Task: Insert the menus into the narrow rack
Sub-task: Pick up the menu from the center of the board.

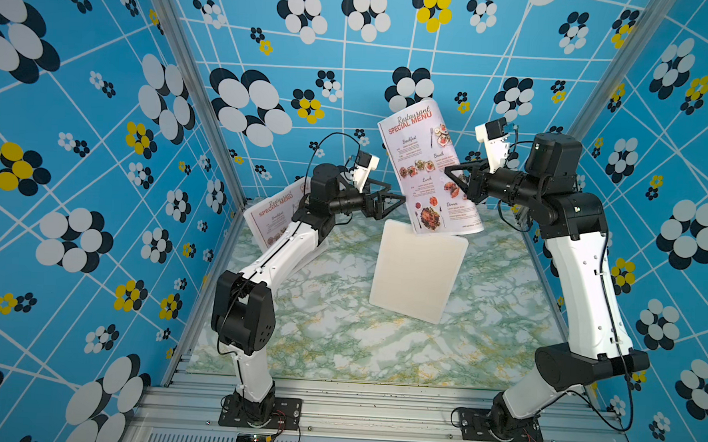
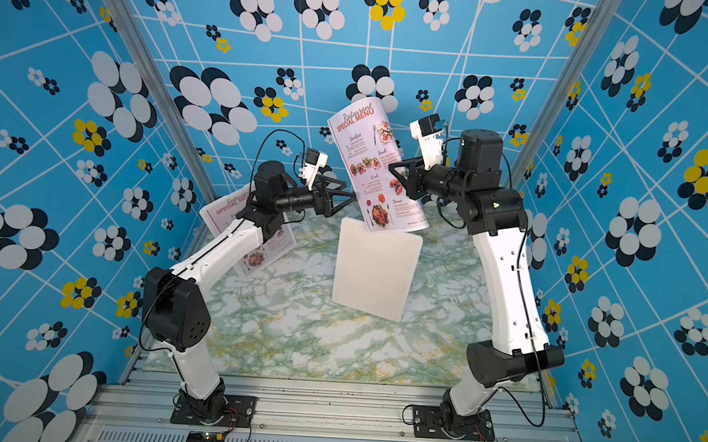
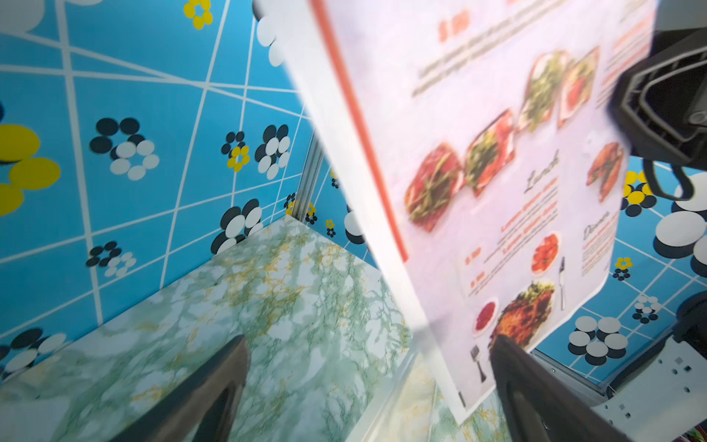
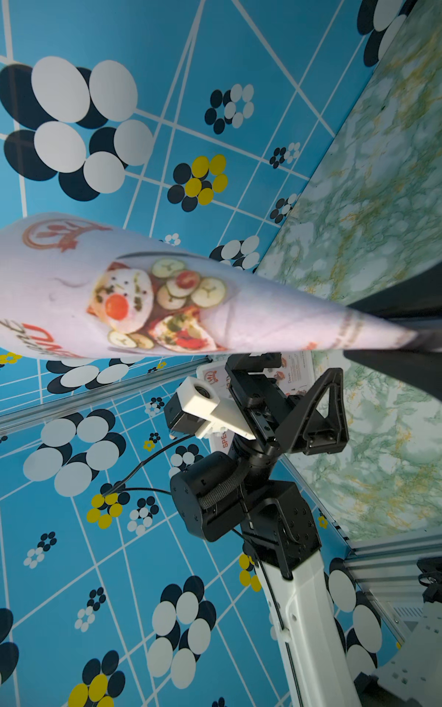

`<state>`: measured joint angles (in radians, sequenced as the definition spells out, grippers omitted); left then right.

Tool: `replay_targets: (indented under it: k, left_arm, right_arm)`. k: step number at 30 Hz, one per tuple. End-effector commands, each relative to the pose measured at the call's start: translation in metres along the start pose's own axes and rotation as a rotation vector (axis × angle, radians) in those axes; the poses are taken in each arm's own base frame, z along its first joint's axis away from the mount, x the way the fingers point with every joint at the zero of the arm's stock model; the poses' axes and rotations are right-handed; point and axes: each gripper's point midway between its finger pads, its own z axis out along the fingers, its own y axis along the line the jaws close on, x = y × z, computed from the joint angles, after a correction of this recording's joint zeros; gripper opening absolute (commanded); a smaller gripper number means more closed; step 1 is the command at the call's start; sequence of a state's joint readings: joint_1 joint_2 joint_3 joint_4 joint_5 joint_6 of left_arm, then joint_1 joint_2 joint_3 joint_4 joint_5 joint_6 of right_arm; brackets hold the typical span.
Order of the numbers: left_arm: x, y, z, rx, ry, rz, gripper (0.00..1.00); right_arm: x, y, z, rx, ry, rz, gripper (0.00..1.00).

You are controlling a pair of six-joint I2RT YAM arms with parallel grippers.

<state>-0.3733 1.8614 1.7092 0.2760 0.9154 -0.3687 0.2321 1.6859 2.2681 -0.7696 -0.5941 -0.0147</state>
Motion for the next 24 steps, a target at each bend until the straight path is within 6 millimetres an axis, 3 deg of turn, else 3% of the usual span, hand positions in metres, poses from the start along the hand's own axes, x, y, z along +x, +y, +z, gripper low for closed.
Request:
replay_targets:
  k: [1,11,14,19,24]
  left_arm:
    - [0.003,-0.010,0.016,0.120,0.039,0.032,0.99]
    - [-0.005,-0.008,0.046,0.223,0.017,0.035,0.83]
    - [-0.008,-0.011,0.049,0.223,0.007,0.047,0.79]
    - [-0.011,-0.020,0.050,0.237,0.020,0.059,0.60]
    - [-0.011,-0.031,0.048,0.244,0.027,0.074,0.49]
  right_arm:
    - [-0.002,0.000,0.002,-0.061,0.005,0.028,0.17]
    - [-0.004,-0.011,0.010,-0.089,0.004,0.061,0.17]
    - [-0.003,-0.016,0.009,-0.080,0.004,0.064,0.17]
    - [-0.003,-0.029,0.006,-0.061,0.002,0.080,0.18]
    - [0.000,-0.037,0.009,-0.050,0.007,0.089,0.18]
